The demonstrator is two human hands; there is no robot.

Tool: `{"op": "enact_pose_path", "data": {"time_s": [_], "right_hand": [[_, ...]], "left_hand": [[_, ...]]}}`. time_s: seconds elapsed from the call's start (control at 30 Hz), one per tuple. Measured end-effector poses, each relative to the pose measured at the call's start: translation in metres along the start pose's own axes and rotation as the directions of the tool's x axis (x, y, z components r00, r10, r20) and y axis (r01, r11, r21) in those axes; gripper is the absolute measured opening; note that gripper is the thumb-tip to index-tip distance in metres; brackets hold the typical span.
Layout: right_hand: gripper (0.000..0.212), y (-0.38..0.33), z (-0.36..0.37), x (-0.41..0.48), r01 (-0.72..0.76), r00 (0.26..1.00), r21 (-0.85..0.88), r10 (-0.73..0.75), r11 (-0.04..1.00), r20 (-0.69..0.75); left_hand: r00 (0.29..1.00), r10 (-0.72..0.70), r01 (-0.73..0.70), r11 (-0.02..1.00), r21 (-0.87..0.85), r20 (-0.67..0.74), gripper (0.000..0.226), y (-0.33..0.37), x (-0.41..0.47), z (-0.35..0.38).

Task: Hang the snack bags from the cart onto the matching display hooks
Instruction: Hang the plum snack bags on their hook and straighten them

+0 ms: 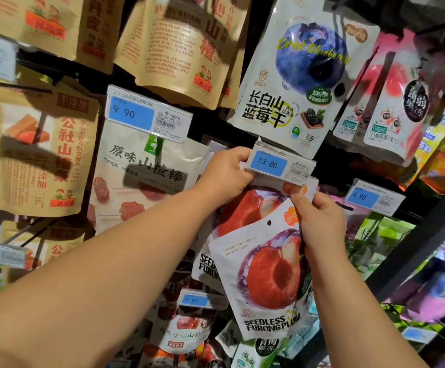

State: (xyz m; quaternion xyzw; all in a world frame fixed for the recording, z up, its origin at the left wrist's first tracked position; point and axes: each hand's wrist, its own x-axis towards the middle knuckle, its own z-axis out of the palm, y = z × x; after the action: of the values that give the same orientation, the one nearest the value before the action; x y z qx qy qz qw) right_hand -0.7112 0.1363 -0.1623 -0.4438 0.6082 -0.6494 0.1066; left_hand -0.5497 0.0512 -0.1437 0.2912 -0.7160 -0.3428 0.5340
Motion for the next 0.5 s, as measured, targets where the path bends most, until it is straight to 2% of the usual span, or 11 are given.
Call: {"op": "enact_pose_path", "data": {"time_s": [0.13, 0.3, 0.5], "right_hand": [[0.017, 0.000, -0.001, -0.001, -0.010, 1.000, -0.015, 0.010, 1.000, 0.018], [0.017, -0.001, -0.001, -0.003, -0.016, 1.000, -0.035, 0.017, 0.999, 0.017], [0.018, 0.000, 0.000, -0.004, -0.007, 1.000, -0.064, 0.008, 0.998, 0.007]], "left_hand": [[1.000, -0.003, 0.002, 1.000, 0.007, 0.016, 0.027, -0.002, 0.002, 0.000], [0.998, -0.059, 0.061, 0.990, -0.123, 0.019, 0.021, -0.009, 0.001, 0.000], [0.997, -0.072, 0.076, 0.981, -0.180, 0.032, 0.021, -0.013, 0.000, -0.004]]}}
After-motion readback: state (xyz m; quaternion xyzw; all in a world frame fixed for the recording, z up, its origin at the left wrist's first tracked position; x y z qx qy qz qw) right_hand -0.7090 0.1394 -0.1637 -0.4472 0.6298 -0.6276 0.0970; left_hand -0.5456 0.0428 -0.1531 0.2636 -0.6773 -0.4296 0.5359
